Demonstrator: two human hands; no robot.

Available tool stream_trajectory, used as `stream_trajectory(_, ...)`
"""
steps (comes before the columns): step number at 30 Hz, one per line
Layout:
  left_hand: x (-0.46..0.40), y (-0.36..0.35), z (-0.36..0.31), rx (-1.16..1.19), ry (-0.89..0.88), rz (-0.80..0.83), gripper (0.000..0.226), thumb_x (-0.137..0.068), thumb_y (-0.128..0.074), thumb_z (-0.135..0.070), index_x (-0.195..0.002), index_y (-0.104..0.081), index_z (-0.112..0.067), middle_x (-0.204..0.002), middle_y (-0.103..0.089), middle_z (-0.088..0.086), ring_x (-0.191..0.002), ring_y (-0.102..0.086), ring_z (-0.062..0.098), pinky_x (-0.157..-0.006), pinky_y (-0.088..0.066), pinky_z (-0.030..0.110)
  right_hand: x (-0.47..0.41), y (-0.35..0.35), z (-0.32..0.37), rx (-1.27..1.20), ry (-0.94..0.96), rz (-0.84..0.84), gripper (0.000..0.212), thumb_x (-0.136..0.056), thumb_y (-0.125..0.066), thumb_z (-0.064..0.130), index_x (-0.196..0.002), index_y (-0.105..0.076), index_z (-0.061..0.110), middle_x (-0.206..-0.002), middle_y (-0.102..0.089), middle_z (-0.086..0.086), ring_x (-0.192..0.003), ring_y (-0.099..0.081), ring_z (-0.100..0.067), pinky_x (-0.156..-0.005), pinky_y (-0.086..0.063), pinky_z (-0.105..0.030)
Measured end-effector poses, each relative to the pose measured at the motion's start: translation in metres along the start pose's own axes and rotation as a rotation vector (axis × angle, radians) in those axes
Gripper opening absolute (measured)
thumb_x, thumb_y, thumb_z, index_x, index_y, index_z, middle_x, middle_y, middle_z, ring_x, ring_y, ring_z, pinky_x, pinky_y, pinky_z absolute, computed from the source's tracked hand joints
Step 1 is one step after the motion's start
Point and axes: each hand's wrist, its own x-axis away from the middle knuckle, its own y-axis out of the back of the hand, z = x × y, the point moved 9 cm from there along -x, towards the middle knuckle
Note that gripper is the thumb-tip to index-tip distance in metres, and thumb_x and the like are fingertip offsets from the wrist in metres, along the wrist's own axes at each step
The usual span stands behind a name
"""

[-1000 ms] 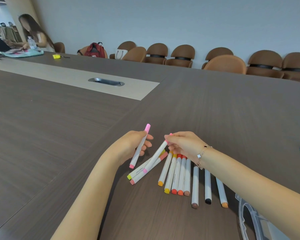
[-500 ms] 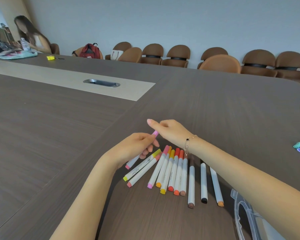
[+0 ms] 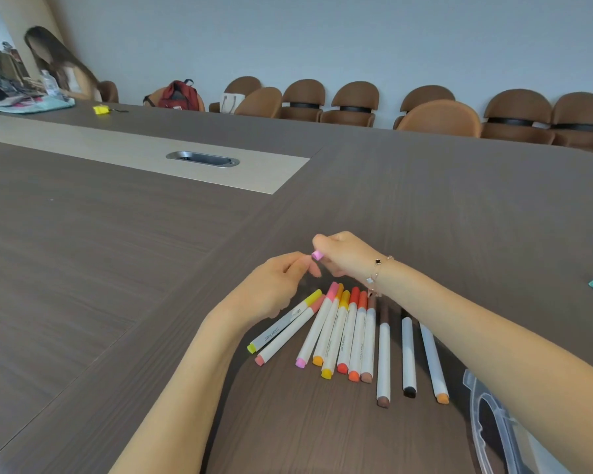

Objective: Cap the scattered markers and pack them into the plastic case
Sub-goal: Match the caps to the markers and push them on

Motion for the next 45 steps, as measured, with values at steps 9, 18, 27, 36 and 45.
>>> stream_trajectory(9, 0.001, 0.009, 0.038, -0.166, 0.232, 0.116, 0.015, -0.101, -0.038, -0.018, -0.104, -0.051, -0.012, -0.084, -0.058, 0.002, -0.065, -0.050, 0.011, -0.059, -0.043, 0.020, -0.016, 0.017, -0.017, 0.425, 0.155, 0.018, 0.034, -0.095, -0.045, 0.045, -0.081, -0.056, 0.016, -0.078, -0.051, 0.005, -0.078, -0.052, -0.010, -0.066, -0.039, -0.018)
stream_trajectory(18, -0.002, 0.023, 0.049, -0.395, 0.227, -0.079, 0.026, -0.081, -0.070, -0.037, -0.094, -0.055, -0.020, -0.085, -0.056, -0.005, -0.076, -0.053, 0.009, -0.064, -0.044, 0.020, -0.015, 0.022, -0.033, 0.387, 0.221, 0.026, 0.022, -0.085, -0.064, 0.041, -0.091, -0.066, 0.020, -0.092, -0.050, 0.016, -0.081, -0.049, -0.005, -0.065, -0.035, -0.011)
stream_trajectory(27, -0.008, 0.028, 0.054, -0.365, 0.210, -0.155, 0.027, -0.094, -0.052, -0.037, -0.095, -0.057, -0.011, -0.085, -0.057, -0.001, -0.066, -0.048, 0.007, -0.056, -0.039, 0.020, 0.002, 0.038, -0.031, 0.318, 0.290, 0.029, 0.017, -0.087, -0.063, 0.038, -0.102, -0.065, 0.033, -0.100, -0.056, 0.018, -0.087, -0.054, -0.005, -0.068, -0.043, -0.011)
stream_trajectory(36, -0.006, 0.029, 0.015, -0.272, -0.100, -0.312, 0.024, -0.093, -0.052, -0.038, -0.085, -0.062, -0.017, -0.073, -0.058, 0.002, -0.062, -0.050, 0.011, -0.056, -0.040, 0.018, 0.013, 0.010, -0.027, 0.368, 0.338, 0.232, 0.011, -0.083, -0.068, 0.037, -0.093, -0.067, 0.039, -0.124, -0.047, 0.012, -0.116, -0.039, -0.004, -0.089, -0.035, -0.014)
stream_trajectory(45, 0.005, -0.033, -0.012, -0.106, -0.076, 0.070, 0.031, -0.101, -0.035, -0.036, -0.099, -0.060, -0.018, -0.089, -0.063, 0.001, -0.077, -0.058, 0.015, -0.071, -0.051, 0.029, 0.028, 0.025, -0.003, 0.147, 0.344, 0.284, 0.007, -0.086, -0.064, 0.032, -0.090, -0.069, 0.029, -0.096, -0.067, 0.008, -0.092, -0.064, -0.007, -0.082, -0.054, -0.022)
